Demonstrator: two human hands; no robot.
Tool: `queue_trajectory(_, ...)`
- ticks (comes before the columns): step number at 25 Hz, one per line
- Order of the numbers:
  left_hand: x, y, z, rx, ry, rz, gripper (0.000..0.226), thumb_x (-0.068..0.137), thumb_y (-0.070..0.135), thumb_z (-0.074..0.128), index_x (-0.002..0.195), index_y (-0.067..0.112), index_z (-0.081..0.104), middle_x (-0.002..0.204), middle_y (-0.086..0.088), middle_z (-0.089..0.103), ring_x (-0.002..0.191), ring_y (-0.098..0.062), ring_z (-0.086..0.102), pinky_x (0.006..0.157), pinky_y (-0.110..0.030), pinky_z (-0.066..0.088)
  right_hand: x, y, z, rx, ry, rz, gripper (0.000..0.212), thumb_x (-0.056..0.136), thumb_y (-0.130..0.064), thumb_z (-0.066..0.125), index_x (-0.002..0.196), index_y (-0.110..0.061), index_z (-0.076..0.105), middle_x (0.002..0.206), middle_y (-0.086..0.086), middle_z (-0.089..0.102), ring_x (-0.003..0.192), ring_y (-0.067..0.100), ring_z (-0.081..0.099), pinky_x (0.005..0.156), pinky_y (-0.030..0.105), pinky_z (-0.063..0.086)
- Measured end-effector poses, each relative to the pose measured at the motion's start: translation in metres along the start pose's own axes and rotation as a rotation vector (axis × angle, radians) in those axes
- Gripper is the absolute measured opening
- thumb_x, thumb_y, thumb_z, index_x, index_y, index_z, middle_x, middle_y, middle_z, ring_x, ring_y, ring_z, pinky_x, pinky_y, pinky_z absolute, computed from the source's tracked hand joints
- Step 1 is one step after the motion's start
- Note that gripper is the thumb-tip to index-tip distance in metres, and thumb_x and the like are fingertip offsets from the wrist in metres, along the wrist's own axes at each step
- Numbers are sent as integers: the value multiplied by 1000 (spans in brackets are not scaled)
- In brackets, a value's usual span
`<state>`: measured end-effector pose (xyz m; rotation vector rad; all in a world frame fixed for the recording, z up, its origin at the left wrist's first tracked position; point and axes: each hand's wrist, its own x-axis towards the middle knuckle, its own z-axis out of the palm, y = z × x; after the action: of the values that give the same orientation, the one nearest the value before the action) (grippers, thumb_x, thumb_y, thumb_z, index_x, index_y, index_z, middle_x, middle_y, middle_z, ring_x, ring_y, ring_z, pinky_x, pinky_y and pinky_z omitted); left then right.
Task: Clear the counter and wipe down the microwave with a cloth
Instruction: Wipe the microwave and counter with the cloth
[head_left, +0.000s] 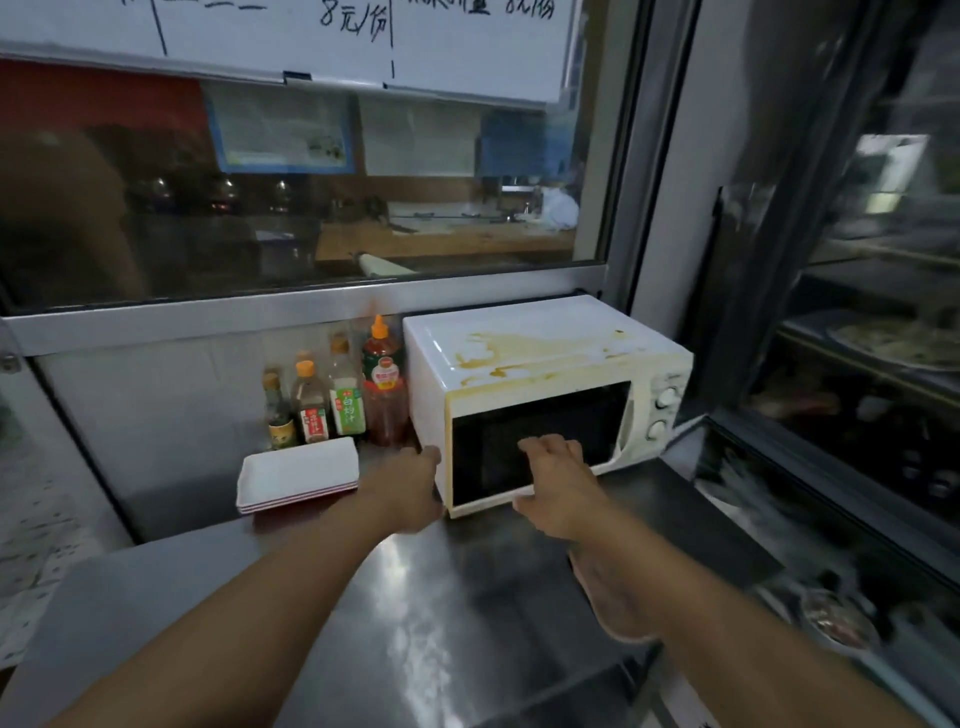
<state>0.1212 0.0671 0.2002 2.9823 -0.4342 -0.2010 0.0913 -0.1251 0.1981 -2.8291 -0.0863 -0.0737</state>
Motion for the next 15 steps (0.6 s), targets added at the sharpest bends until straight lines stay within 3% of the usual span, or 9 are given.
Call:
queue_trajectory(8, -14, 129, 47, -34, -82, 88, 64, 84, 31, 63, 138, 14, 33, 134, -13, 46, 121, -31, 48, 98, -43, 45, -91, 126, -23, 4, 7, 169, 67, 82, -33, 64, 138, -14, 34, 142, 13, 32, 132, 33, 26, 110, 34, 25)
queue_trajectory(15, 21, 173, 85, -16, -114, 148, 61, 84, 32, 60, 138, 15, 36, 140, -10, 44, 127, -29, 46, 101, -39, 43, -95, 196, -9, 52, -80, 335, 71, 84, -32, 64, 143, -14, 28, 145, 13, 29, 132, 34, 26, 108, 38, 31)
